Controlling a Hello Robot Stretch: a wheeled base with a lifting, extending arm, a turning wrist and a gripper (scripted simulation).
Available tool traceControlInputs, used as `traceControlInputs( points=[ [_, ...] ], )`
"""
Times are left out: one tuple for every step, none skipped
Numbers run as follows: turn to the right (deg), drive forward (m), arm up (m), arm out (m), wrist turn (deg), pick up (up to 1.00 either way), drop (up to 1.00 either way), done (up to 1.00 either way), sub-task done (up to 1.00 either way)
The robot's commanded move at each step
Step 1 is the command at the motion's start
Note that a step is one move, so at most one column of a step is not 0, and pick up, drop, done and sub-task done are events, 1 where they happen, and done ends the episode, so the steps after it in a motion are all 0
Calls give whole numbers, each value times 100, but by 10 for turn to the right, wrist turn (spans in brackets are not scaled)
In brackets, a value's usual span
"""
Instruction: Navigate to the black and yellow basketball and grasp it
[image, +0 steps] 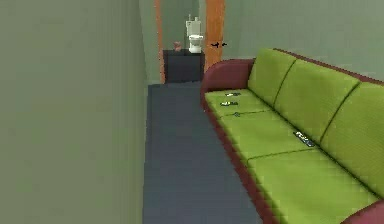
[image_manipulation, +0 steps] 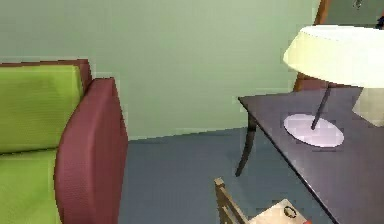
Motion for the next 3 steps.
traceControlInputs(
  points=[
    [0, 100, 0, 0, 0, 0, 0, 0, 0],
    [0, 100, 0, 0, 0, 0, 0, 0, 0],
    [-30, 0, 0, 0, 0, 0, 0, 0, 0]
  ],
)
